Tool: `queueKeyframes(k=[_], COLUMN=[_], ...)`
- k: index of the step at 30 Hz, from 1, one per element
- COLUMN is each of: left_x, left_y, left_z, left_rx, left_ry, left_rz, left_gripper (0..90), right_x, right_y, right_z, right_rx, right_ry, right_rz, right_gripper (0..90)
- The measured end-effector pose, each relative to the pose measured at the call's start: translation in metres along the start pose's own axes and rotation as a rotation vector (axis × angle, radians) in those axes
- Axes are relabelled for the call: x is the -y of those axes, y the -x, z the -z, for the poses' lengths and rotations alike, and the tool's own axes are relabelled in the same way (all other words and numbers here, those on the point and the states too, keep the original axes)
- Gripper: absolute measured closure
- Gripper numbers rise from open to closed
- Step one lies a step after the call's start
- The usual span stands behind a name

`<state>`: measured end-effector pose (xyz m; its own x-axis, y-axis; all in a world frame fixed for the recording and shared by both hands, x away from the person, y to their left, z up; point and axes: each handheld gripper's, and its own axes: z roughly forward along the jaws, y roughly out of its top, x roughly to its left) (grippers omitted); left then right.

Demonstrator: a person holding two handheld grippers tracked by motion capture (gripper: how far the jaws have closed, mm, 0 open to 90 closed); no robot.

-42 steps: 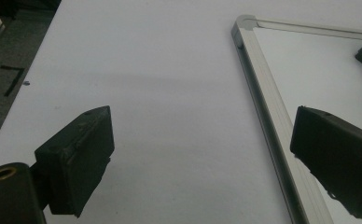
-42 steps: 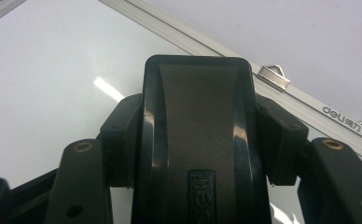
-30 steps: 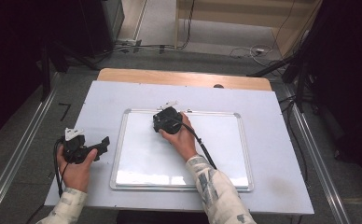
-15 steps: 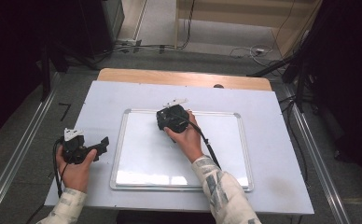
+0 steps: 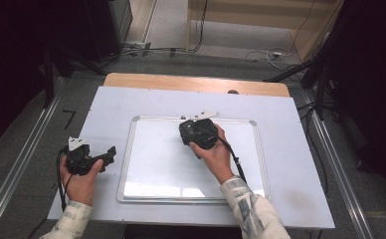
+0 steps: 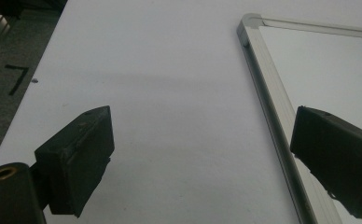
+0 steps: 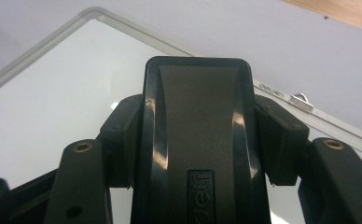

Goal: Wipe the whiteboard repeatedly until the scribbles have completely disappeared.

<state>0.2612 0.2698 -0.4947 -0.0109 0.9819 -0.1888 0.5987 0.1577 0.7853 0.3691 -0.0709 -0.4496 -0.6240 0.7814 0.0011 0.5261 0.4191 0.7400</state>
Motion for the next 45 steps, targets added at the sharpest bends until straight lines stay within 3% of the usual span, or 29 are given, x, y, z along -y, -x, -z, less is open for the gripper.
queueKeyframes(k=[11, 20, 45], left_x=[0.0, 0.0, 0.0], left_y=[0.003, 0.003, 0.003], left_z=[-0.001, -0.003, -0.003], left_rx=[0.001, 0.0, 0.001], left_ry=[-0.004, -0.009, -0.009], left_rz=[-0.004, -0.007, -0.001], left_gripper=[6.8, 6.7, 6.7], right_x=[0.029, 0.042, 0.067], right_y=[0.023, 0.038, 0.079], right_z=[0.038, 0.059, 0.077], right_rx=[0.026, 0.04, 0.135], right_ry=[0.002, 0.014, 0.003], right_rz=[-0.039, -0.067, -0.135], right_gripper=[38.2, 38.1, 37.9])
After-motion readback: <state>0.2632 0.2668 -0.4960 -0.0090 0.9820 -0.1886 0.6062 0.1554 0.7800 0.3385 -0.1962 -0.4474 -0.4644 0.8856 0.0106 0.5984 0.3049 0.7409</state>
